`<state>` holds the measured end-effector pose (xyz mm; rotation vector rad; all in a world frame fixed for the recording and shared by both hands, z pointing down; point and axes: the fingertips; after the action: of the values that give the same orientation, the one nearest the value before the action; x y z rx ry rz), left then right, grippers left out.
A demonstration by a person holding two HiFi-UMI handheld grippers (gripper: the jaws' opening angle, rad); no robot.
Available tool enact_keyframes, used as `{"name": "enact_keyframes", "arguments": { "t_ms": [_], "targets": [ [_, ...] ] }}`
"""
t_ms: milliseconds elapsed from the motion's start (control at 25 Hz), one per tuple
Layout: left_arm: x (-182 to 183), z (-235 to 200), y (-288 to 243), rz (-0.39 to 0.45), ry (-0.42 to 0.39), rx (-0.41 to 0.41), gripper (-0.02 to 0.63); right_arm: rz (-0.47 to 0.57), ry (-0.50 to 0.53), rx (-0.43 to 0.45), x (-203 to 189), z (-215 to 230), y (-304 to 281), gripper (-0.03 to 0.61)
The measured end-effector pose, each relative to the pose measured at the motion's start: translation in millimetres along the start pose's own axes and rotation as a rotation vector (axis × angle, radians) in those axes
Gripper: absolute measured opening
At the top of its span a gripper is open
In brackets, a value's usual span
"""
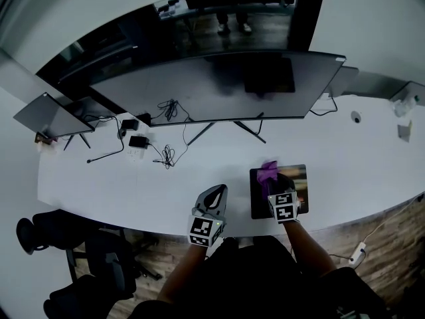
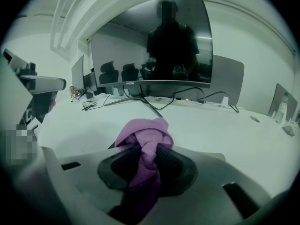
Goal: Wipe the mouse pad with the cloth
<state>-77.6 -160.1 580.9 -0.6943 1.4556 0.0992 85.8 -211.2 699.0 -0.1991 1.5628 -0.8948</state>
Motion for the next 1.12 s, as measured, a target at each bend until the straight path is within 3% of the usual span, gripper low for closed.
{"name": "enact_keyframes", "arguments": {
  "t_ms": [640, 1120],
  "targets": [
    [-4.6, 13.7, -18.4, -0.013, 0.017, -0.029, 0.021, -0.028, 0.040, -0.075, -14.4, 53.2, 19.2, 0.107],
    [-7.2, 32.3, -40.1, -0.030, 0.018, -0.073, 0.021, -0.039, 0.014, -0.183, -25.8, 104.6, 37.9, 0.109]
  ]
}}
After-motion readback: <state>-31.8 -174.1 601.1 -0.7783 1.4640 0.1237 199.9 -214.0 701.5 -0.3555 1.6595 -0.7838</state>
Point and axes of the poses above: the fingertips, and each gripper's own axes: y backward along the fingers, z to its right, x out of its top, and after that the axes turned 3 degrees about -y, right-handed
